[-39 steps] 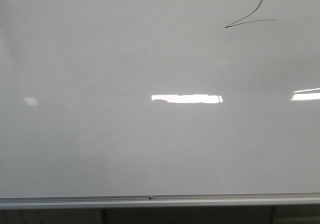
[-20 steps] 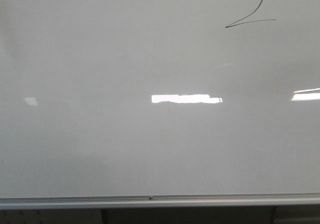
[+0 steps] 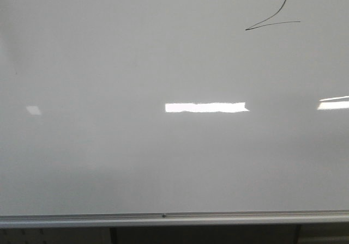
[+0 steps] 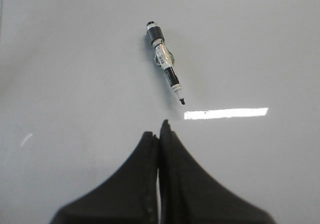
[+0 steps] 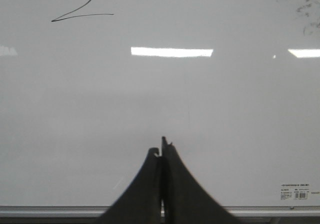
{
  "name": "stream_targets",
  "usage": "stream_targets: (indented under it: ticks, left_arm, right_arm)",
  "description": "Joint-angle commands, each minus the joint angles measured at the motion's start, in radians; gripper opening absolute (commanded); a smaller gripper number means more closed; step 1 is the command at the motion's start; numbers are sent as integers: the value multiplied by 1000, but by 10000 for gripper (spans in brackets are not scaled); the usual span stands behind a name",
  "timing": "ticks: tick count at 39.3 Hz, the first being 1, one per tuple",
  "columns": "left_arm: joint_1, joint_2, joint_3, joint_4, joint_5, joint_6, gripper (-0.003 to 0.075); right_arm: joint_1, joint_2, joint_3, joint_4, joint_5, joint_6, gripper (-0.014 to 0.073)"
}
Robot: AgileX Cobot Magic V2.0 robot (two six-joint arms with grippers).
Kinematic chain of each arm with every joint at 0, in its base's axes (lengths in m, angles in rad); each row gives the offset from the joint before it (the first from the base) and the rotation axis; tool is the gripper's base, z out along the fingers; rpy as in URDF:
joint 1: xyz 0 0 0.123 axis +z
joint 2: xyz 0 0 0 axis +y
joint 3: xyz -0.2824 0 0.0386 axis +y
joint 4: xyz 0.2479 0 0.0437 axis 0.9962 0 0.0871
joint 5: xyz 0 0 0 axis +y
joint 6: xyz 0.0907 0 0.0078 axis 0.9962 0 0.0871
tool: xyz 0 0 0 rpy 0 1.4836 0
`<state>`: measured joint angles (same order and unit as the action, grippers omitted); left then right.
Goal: Write number 2 on whiteboard
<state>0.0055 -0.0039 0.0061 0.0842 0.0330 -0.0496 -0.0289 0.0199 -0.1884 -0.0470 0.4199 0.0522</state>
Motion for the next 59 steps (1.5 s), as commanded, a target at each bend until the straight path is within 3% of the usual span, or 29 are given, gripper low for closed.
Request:
stream_targets:
  ticks: [1,10,28,59]
  left_arm:
    - [3,-17,21,1,-86,-4,-20]
    - [3,-17,21,1,-86,-4,-20]
    - [3,-17,21,1,-86,-4,-20]
    - [3,-17,21,1,-86,-4,-20]
  right_arm:
    - [-11,-41,70,3,-186,-1,-67]
    - [-12,-45,220,19,-441,-1,-67]
    - [-11,-47,216,25,-519,-1,-67]
    - [-9,-46,216,29,-505,-18,-67]
